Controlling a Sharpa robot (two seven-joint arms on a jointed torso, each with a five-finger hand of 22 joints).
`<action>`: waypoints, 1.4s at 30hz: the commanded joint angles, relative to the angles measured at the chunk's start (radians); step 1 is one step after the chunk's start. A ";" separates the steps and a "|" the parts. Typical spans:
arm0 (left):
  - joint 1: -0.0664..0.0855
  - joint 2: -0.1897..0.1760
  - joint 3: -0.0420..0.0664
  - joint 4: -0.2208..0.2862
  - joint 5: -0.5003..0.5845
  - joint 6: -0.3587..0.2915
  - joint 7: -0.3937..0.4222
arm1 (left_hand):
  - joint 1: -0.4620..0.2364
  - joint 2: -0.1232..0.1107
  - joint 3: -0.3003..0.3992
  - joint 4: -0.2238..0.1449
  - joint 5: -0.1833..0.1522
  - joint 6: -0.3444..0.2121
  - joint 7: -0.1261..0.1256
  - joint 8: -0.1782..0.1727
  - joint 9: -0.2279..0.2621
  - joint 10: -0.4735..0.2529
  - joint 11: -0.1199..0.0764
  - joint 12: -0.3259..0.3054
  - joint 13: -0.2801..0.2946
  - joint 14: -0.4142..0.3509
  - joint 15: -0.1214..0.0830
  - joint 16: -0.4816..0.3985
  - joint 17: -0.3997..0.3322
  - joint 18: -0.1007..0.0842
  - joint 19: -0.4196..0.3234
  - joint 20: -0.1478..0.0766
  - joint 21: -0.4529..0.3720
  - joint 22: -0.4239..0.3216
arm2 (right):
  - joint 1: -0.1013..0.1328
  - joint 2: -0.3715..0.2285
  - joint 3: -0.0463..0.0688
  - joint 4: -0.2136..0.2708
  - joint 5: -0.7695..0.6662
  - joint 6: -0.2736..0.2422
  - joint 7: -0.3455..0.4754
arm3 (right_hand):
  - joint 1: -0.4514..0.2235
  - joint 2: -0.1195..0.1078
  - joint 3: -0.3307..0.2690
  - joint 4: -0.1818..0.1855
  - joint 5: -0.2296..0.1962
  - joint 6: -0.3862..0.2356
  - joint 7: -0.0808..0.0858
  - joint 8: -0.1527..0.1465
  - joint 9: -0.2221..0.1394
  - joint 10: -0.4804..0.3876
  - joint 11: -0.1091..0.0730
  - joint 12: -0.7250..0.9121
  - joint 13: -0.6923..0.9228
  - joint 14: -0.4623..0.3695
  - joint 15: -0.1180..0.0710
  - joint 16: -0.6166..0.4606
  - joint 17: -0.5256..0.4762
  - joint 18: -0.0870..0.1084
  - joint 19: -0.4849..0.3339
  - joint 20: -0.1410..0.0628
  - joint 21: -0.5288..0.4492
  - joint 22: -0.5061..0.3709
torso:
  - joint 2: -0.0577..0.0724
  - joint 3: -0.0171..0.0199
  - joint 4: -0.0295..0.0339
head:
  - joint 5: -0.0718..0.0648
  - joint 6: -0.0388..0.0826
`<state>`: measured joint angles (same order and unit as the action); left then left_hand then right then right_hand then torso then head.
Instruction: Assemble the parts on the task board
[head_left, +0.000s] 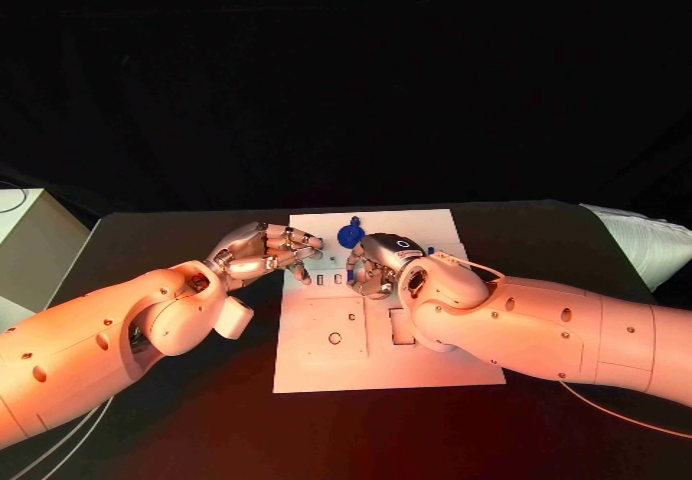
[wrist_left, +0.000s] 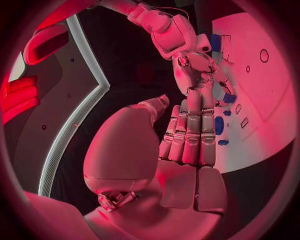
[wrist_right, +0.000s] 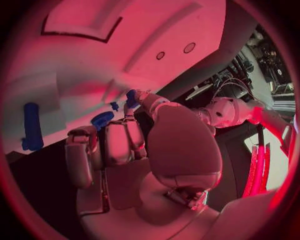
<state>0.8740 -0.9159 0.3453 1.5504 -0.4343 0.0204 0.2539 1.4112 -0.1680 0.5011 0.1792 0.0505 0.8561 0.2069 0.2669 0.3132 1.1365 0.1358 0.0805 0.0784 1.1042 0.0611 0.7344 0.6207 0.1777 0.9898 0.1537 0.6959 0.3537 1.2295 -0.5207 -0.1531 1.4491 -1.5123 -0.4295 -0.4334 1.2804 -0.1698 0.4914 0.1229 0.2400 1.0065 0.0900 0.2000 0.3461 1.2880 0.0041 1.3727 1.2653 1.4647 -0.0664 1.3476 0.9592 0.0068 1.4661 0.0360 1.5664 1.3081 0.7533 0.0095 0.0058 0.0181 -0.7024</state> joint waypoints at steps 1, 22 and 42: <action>0.000 0.001 0.001 0.003 0.010 0.004 0.005 | -0.009 0.004 0.001 -0.002 -0.001 -0.007 -0.001 -0.005 0.001 -0.003 0.000 -0.004 -0.001 0.007 -0.002 -0.006 0.001 0.005 -0.006 -0.002 0.005 0.001 | -0.002 0.008 0.000 -0.007 -0.035 -0.019 -0.002 | -0.010 0.001 0.002 -0.003 0.007 -0.005 0.003 0.002 0.002 0.003 0.007 -0.002 0.001 0.005 0.001 -0.003 0.001 -0.007 0.105 -0.003 0.004 0.263 | 0.000 0.0005 -0.0008 | 0.000 -0.001; 0.000 0.003 0.001 0.005 0.010 0.009 0.002 | -0.010 0.004 0.001 -0.002 -0.001 -0.007 -0.001 -0.005 0.002 -0.003 0.000 -0.004 -0.001 0.008 -0.002 -0.006 0.001 0.004 -0.005 -0.002 0.006 0.002 | -0.013 0.033 0.000 -0.035 -0.046 -0.002 -0.002 | -0.015 -0.003 0.001 -0.003 0.006 -0.011 0.006 0.001 0.001 0.002 0.009 -0.002 0.001 0.005 0.003 -0.002 0.003 -0.007 0.105 -0.002 0.004 0.263 | 0.000 0.0000 -0.0010 | -0.001 -0.016; 0.000 0.003 0.001 0.003 0.010 0.011 0.001 | -0.012 0.004 0.002 -0.002 -0.001 -0.007 -0.001 -0.006 0.002 -0.003 0.000 -0.005 -0.001 0.008 -0.002 -0.007 0.002 0.004 -0.006 -0.002 0.007 0.002 | -0.014 0.033 -0.001 -0.037 -0.056 0.000 -0.004 | -0.039 -0.027 -0.007 0.000 -0.004 -0.043 0.016 -0.011 -0.005 -0.014 0.019 -0.013 -0.013 0.006 0.011 0.000 0.011 -0.007 0.105 0.005 0.004 0.263 | 0.000 0.0012 -0.0014 | -0.001 -0.018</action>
<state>0.8740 -0.9143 0.3459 1.5520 -0.4312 0.0213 0.2505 1.4072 -0.1640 0.5011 0.1792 0.0505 0.8561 0.2069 0.2669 0.3147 1.1365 0.1358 0.0805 0.0784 1.1041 0.0611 0.7306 0.6207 0.1778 0.9898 0.1537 0.6959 0.3544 1.2163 -0.4882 -0.1539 1.4123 -1.5538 -0.4374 -0.4344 1.2474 -0.1946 0.4914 0.1229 0.2383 0.9686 0.1065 0.1911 0.3426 1.2773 0.0218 1.3640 1.2532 1.4684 -0.0626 1.3476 0.9690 0.0067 1.4661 0.0360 1.5664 1.3075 0.7525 0.0104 0.0051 0.0174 -0.7210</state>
